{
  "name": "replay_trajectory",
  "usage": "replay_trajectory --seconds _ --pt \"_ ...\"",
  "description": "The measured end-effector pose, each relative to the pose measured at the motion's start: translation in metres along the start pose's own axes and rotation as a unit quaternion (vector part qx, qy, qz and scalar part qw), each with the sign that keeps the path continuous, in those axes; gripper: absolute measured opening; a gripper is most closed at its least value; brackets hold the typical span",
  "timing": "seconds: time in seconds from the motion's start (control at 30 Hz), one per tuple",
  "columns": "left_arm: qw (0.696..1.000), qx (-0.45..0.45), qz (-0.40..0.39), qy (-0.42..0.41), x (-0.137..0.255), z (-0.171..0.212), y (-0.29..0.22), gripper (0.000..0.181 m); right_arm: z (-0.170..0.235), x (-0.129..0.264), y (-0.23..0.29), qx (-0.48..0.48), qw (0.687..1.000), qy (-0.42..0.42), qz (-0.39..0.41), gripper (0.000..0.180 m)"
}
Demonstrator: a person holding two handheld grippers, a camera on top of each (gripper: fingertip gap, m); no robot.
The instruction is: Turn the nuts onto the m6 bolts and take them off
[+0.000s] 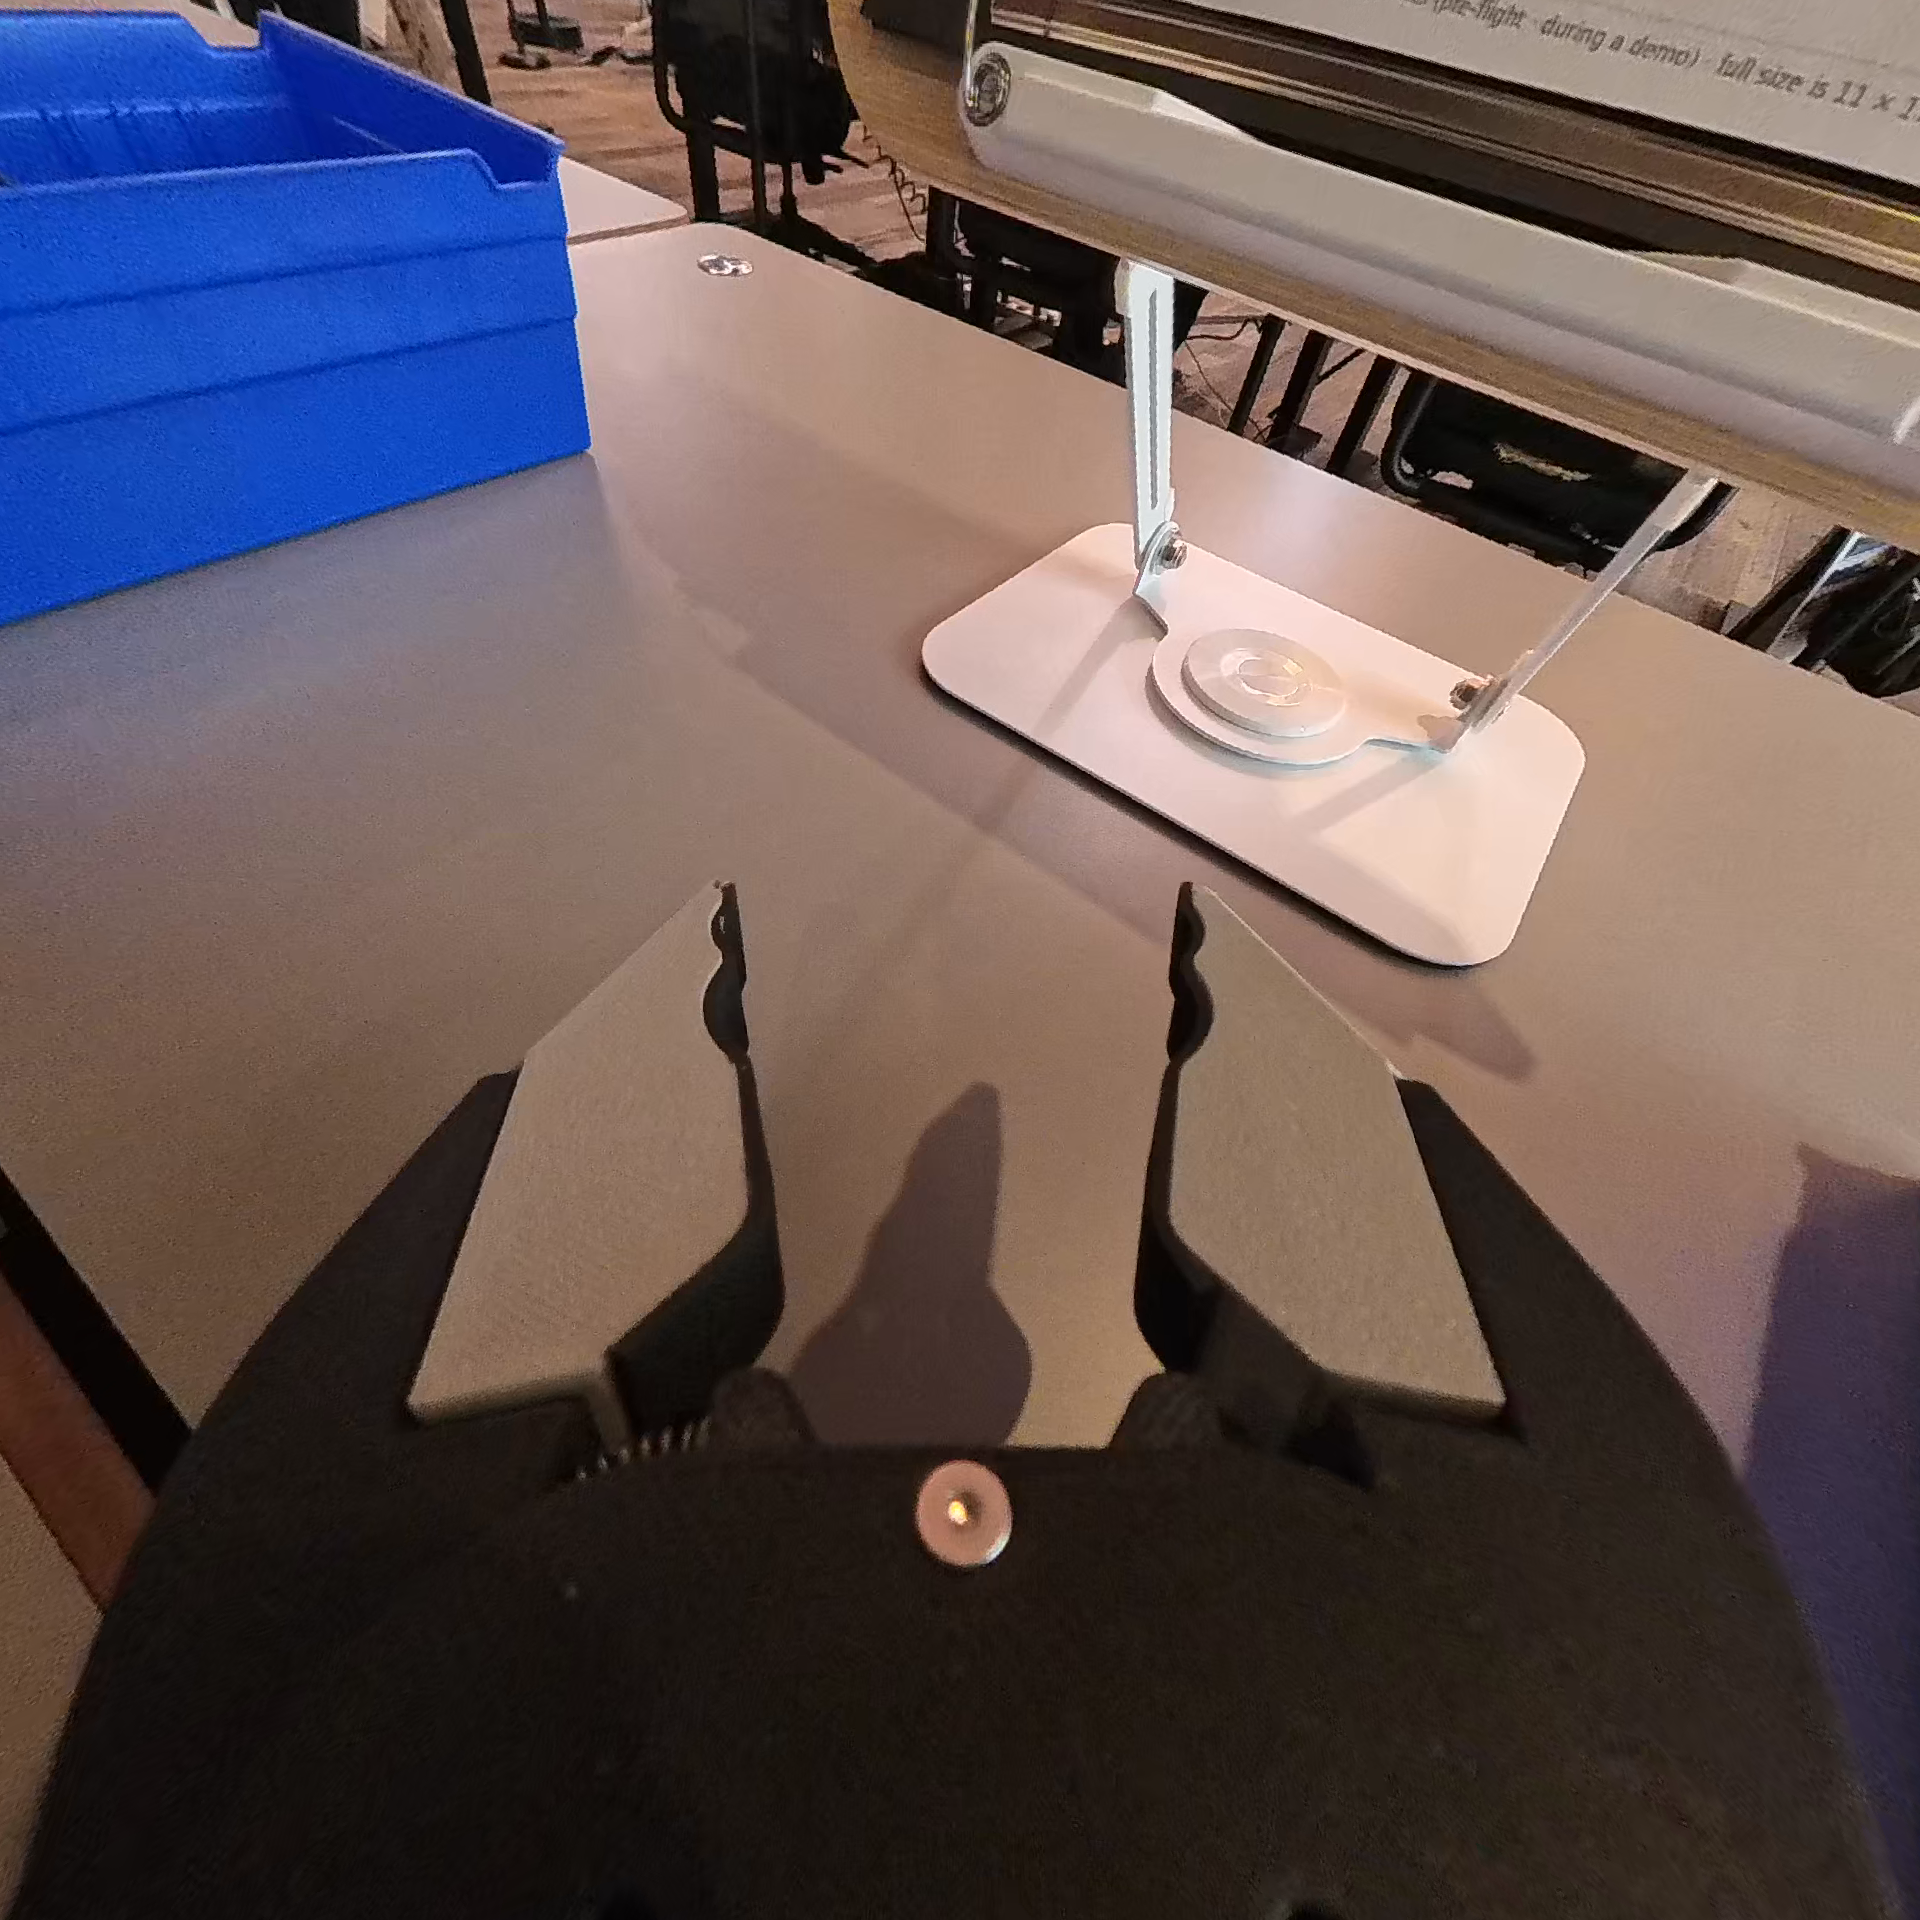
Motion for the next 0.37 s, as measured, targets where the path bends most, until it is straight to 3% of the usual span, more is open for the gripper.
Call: replay_trajectory --seconds 0.03,0.37 --pt "1.000 -0.001 0.000 0.008 -0.002 0.001 0.000 0.034 0.000 0.000 0.000 0.000 1.000 -0.001 -0.001 0.080" --pt "0.998 -0.014 -0.001 0.069 -0.019 0.009 0.001 0.015 -0.005 0.002 0.005 0.001 1.000 -0.008 -0.010 0.079"
Point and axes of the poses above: each gripper's, where its closed fingertips meet, x back along the fingers, z out of its underside, y = z × x across the jaws, the point moved 1 cm from there along x, back along the fingers, and after that the axes turned 13 degrees about x, right-handed, at the moved point
